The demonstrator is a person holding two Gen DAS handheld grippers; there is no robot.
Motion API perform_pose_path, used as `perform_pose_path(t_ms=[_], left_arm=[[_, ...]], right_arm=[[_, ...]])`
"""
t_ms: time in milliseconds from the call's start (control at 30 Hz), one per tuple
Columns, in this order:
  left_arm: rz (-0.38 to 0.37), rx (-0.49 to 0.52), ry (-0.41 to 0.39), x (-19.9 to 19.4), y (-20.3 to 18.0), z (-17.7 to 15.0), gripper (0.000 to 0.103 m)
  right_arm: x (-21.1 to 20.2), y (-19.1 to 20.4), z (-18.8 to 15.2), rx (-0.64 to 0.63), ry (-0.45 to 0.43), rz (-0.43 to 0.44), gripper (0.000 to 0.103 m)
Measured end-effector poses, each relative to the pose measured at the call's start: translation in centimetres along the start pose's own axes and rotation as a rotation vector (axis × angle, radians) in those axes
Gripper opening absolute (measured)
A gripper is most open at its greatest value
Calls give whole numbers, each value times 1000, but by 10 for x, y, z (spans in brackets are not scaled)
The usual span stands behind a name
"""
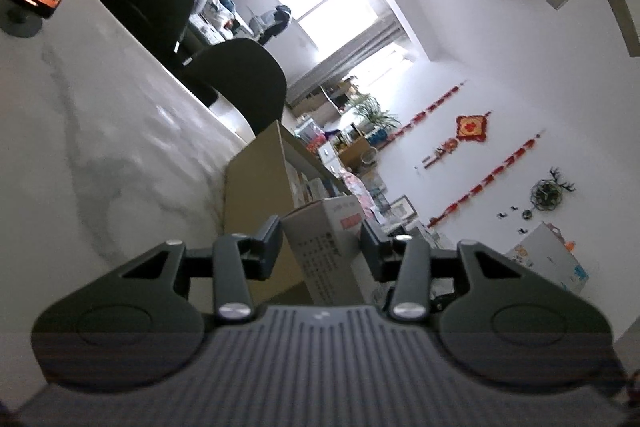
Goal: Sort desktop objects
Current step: 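Close the right gripper on the medicine box while the left gripper holds it, then open the left gripper to release the box while the right gripper holds it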
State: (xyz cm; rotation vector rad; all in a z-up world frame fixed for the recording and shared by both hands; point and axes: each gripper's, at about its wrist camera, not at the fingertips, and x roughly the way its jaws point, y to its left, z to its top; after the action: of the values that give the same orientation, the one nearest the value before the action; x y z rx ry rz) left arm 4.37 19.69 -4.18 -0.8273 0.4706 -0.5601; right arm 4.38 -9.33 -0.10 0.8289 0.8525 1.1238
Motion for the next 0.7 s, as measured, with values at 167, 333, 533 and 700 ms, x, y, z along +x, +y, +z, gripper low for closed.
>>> perform_pose_path(t_ms=[167, 333, 533, 700], left_arm=[[-37, -22, 21, 2, 5, 1, 42], [-40, -30, 36, 7, 8, -1, 46], [0, -16, 15, 7, 7, -1, 53], [19, -16, -6, 5, 6, -1, 68]], right_arm=[[0, 3, -2, -8, 10, 24, 40], [5, 3, -6, -9, 22, 30, 36], [5, 3, -9, 9, -37, -29, 31], [5, -3, -10, 38, -59, -66, 31]])
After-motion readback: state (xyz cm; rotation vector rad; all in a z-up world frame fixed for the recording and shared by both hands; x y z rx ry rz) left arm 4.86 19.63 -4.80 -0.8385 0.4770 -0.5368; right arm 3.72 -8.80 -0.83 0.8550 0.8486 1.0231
